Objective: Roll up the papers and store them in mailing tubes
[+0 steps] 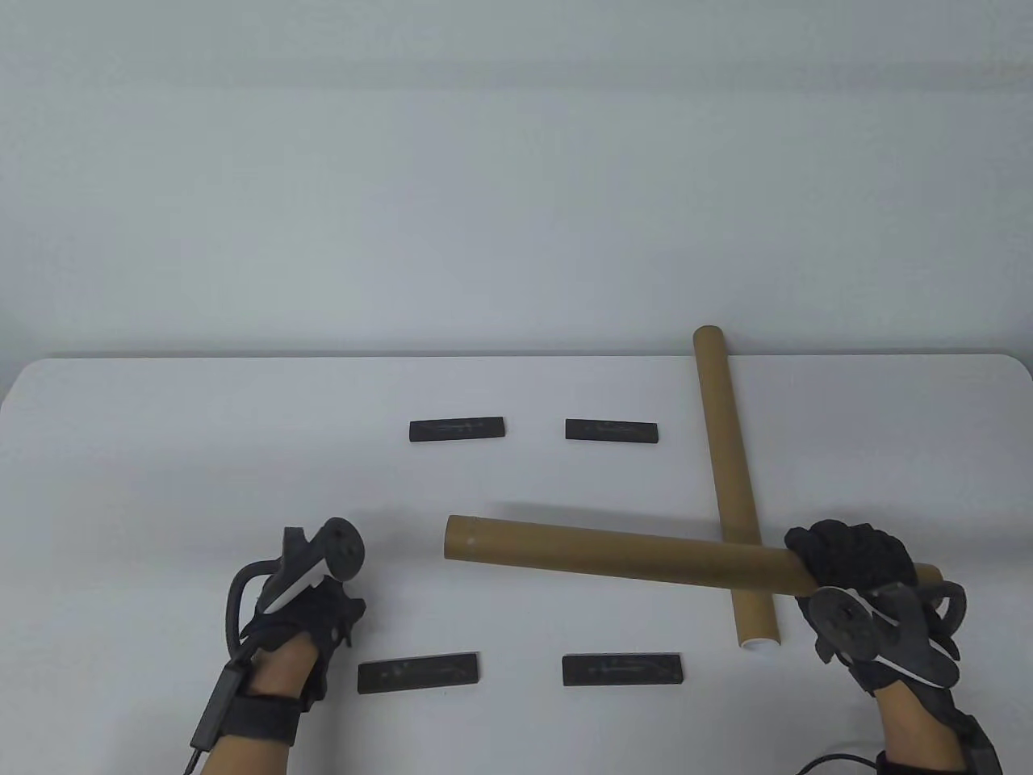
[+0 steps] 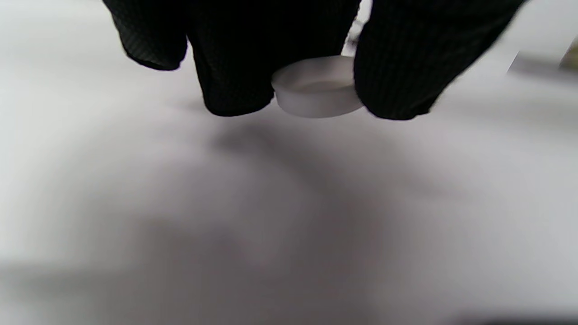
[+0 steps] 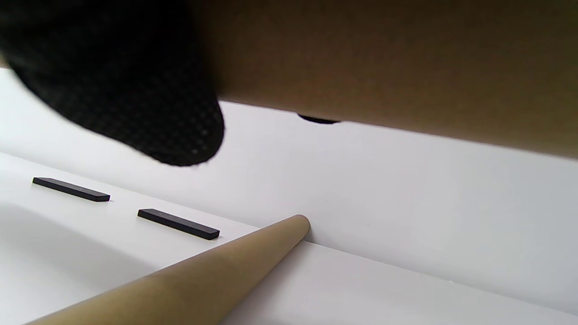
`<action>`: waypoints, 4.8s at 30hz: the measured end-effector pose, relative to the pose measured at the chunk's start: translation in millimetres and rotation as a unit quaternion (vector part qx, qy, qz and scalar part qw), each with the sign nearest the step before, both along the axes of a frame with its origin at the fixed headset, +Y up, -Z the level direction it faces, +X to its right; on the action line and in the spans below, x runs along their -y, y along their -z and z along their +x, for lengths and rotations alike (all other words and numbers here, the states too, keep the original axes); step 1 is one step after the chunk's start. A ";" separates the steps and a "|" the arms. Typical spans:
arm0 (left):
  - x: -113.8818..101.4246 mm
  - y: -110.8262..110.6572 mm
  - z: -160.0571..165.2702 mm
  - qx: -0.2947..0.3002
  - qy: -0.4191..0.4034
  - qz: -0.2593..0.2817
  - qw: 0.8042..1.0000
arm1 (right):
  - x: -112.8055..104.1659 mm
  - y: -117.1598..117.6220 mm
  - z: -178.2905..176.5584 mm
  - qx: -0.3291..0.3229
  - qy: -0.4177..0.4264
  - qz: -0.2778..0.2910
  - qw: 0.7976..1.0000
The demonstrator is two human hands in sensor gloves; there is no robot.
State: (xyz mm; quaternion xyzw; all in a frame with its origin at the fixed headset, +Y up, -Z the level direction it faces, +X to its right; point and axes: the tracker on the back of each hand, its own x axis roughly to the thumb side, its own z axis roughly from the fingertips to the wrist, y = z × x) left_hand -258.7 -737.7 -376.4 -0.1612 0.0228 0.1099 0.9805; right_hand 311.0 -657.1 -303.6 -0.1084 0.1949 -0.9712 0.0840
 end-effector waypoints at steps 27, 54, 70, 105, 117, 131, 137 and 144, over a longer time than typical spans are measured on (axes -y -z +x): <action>-52.2 -47.9 52.2 0.121 -0.446 0.225 0.858 | -1.1 -2.3 -10.6 -0.017 0.033 0.015 0.999; -49.0 -58.0 77.2 0.198 0.075 0.232 0.949 | 34.2 52.6 74.2 0.307 0.275 -0.233 0.881; -44.7 -54.4 68.2 0.188 0.059 0.215 0.957 | 85.2 112.7 82.9 0.433 0.251 -0.338 0.797; -43.6 -53.8 69.2 0.191 0.050 0.201 0.960 | -24.3 103.8 40.5 0.288 0.203 -0.228 0.908; -45.5 -56.8 73.3 0.197 0.045 0.216 0.955 | -19.3 -20.0 -119.5 -0.119 0.194 0.034 0.973; -50.3 -61.7 86.9 0.201 0.033 0.244 0.948 | 22.8 -12.6 -110.1 -0.143 0.086 -0.022 0.986; -47.6 -61.7 90.6 0.202 0.032 0.238 0.950 | 23.8 -11.3 -106.5 -0.139 0.085 -0.030 0.986; -48.0 -61.5 89.0 0.198 0.029 0.232 0.952 | 24.6 -11.0 -107.2 -0.137 0.086 -0.034 0.986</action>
